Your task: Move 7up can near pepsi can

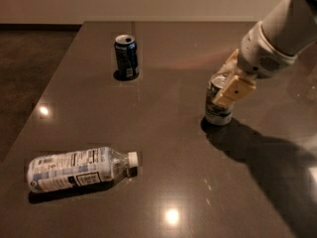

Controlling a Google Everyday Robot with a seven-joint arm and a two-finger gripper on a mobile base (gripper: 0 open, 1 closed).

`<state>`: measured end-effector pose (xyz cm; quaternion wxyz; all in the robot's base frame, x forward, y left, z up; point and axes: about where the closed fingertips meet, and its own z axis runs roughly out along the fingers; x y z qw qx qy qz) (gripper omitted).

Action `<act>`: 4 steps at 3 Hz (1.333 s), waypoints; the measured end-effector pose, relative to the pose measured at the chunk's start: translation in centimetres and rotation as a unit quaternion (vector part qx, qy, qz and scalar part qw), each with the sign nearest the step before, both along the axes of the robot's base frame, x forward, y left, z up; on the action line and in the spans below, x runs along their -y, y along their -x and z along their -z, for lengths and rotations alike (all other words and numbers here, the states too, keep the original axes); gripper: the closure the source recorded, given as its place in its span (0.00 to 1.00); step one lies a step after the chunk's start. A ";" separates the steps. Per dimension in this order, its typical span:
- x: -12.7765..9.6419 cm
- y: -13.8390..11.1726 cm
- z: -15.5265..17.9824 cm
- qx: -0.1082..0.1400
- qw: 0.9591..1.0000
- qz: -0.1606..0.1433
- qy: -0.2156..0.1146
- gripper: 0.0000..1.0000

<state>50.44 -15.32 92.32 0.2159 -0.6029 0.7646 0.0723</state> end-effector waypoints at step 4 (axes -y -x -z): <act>-7.7 -12.5 -3.4 -0.025 0.996 0.022 -0.082 1.00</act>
Offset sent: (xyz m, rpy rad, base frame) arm 0.1128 0.0441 0.0378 0.1295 0.0917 -0.0183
